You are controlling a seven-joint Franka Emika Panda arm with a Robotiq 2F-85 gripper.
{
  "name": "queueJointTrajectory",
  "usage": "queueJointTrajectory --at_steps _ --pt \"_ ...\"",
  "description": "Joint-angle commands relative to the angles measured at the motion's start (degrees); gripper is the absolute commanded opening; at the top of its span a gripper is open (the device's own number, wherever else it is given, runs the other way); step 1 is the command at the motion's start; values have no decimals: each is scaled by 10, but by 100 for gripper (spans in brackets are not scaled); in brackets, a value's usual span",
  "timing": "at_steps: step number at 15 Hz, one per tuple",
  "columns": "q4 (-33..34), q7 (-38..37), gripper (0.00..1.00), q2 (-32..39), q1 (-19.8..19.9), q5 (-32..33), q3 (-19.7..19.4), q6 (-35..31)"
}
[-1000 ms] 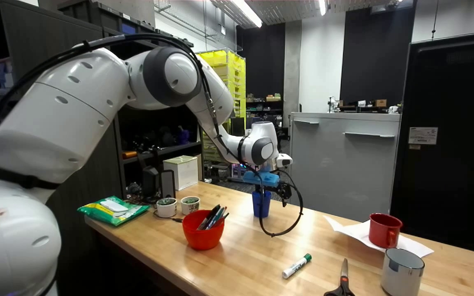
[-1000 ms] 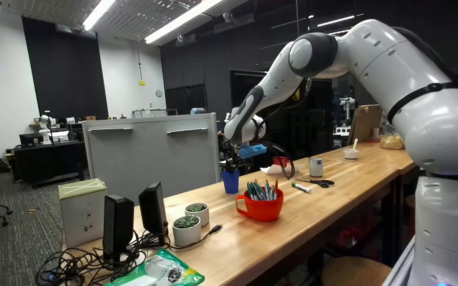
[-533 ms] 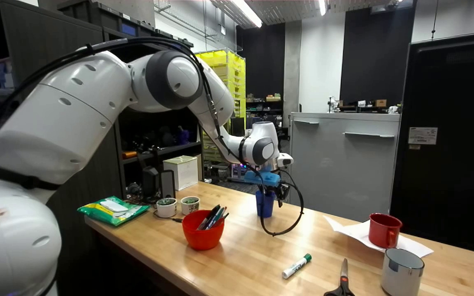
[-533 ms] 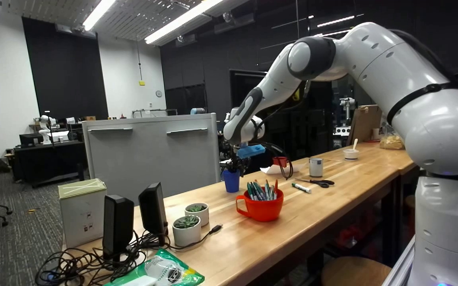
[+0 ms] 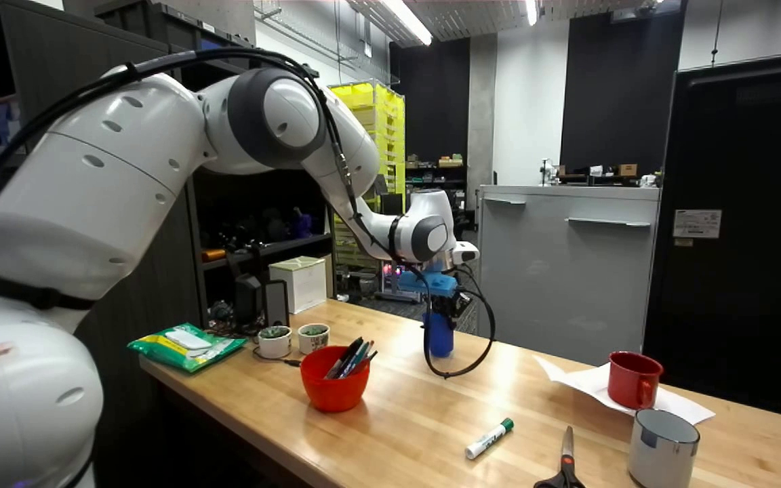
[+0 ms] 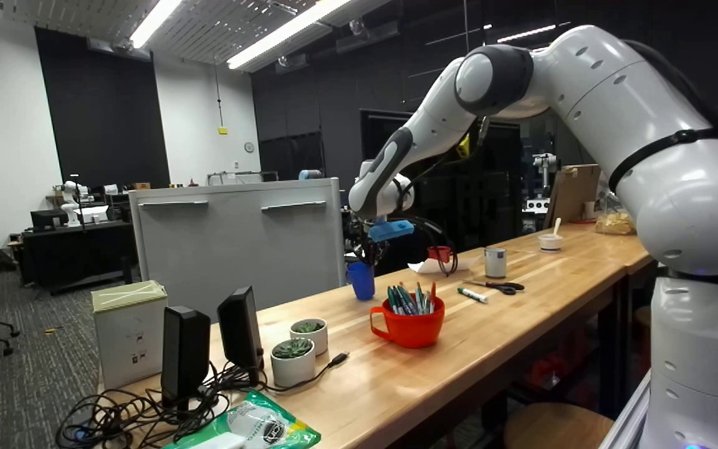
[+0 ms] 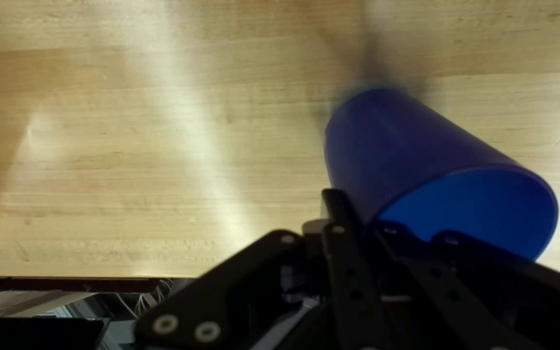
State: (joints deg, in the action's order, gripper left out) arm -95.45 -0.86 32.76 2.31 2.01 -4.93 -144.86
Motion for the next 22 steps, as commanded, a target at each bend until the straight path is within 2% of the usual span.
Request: queueJointTrajectory --at_steps 1,7,18,20,21,22 --pt "-52 -16 1 -49 -7 10 -3 -5" --pt "-70 -6 1 -106 15 5 -11 13" --pt "-88 1 1 -206 93 -3 -67 58" --pt "-92 13 1 -218 109 -14 -71 72" --pt "-65 2 6 -185 102 -3 -69 57" --pt "-67 5 6 -190 108 -4 -71 62"
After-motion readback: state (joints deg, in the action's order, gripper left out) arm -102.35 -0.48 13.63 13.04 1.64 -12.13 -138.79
